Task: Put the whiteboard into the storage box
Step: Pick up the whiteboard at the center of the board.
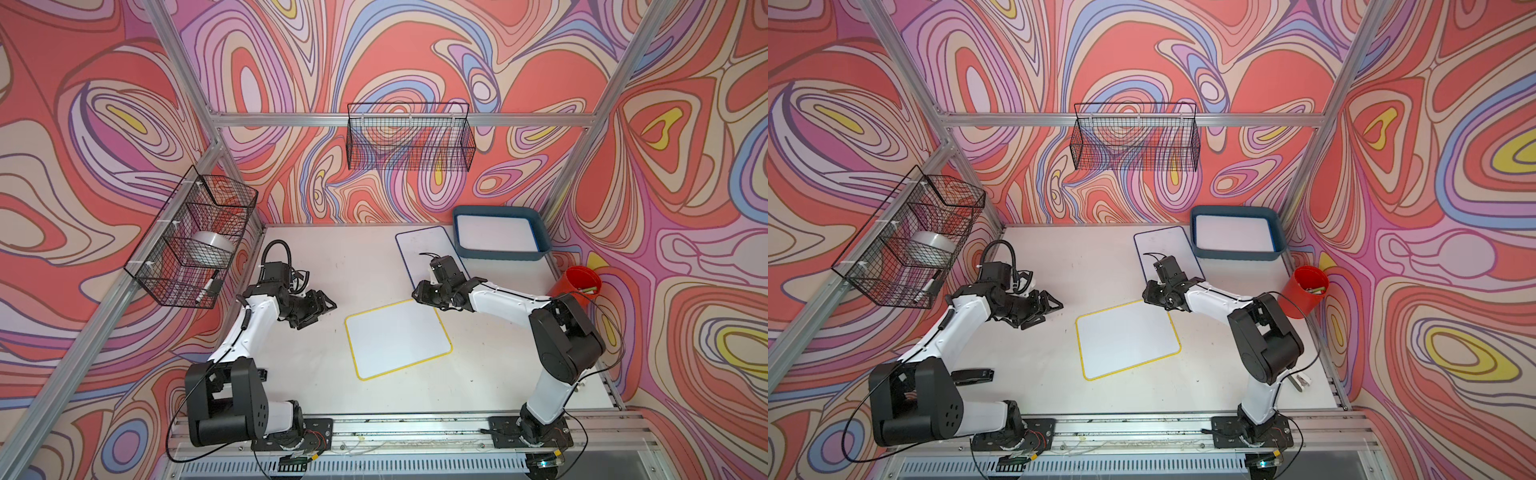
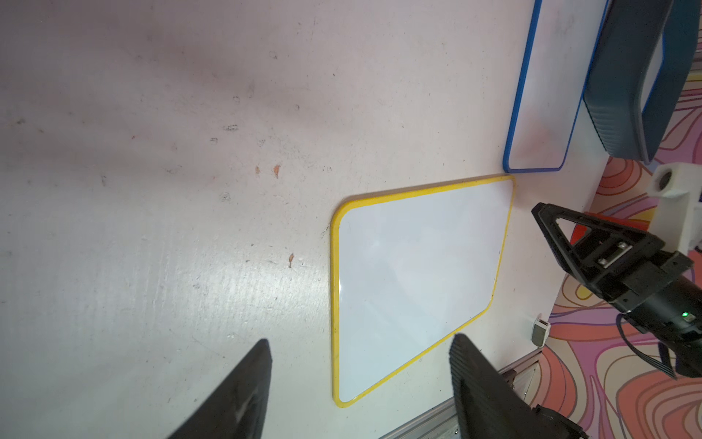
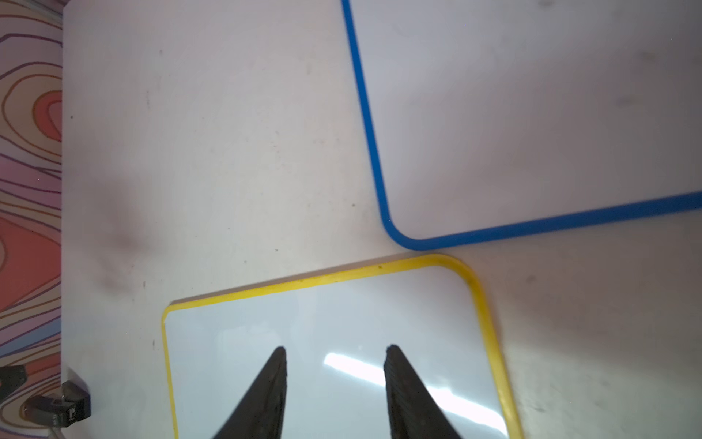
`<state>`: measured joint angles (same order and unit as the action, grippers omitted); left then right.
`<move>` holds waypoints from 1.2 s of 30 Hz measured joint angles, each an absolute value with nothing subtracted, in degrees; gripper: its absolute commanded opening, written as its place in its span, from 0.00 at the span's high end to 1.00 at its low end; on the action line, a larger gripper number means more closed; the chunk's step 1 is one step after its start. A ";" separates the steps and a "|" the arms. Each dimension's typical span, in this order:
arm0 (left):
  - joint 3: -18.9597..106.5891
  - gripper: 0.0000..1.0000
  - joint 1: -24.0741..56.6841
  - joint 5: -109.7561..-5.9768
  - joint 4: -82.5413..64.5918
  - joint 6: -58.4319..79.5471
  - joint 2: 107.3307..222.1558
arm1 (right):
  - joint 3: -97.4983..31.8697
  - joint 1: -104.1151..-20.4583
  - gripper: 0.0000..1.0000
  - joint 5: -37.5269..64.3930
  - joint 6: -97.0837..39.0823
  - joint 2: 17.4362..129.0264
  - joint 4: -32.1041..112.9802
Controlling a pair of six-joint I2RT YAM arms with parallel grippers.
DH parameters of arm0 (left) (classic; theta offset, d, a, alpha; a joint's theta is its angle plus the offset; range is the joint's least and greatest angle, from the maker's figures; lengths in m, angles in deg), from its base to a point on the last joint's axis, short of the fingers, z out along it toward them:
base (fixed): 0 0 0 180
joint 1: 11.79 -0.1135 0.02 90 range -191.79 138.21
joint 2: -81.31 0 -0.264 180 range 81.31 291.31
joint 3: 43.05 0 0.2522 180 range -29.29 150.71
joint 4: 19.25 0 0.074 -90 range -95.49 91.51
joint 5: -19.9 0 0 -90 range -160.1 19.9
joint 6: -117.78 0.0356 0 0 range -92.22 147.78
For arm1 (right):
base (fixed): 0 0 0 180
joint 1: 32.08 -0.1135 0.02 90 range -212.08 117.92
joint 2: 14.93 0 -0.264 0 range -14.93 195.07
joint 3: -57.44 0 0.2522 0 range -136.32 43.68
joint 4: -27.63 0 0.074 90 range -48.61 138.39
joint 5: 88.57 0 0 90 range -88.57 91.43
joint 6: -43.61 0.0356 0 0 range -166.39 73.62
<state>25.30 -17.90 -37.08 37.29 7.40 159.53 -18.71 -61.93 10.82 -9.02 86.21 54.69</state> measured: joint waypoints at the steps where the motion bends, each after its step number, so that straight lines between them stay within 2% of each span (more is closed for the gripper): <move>1: 25.30 0.30 -17.90 -37.08 37.29 7.40 159.57 | -17.88 -61.43 0.55 10.41 -9.41 85.38 55.26; 14: 24.62 0.30 -17.49 -37.54 37.34 7.40 160.93 | -11.35 -59.72 0.55 6.03 -13.35 79.61 59.28; 36: 17.06 0.30 -2.54 -41.93 37.73 -1.11 158.04 | -6.93 -58.76 0.55 11.17 -17.26 80.77 60.18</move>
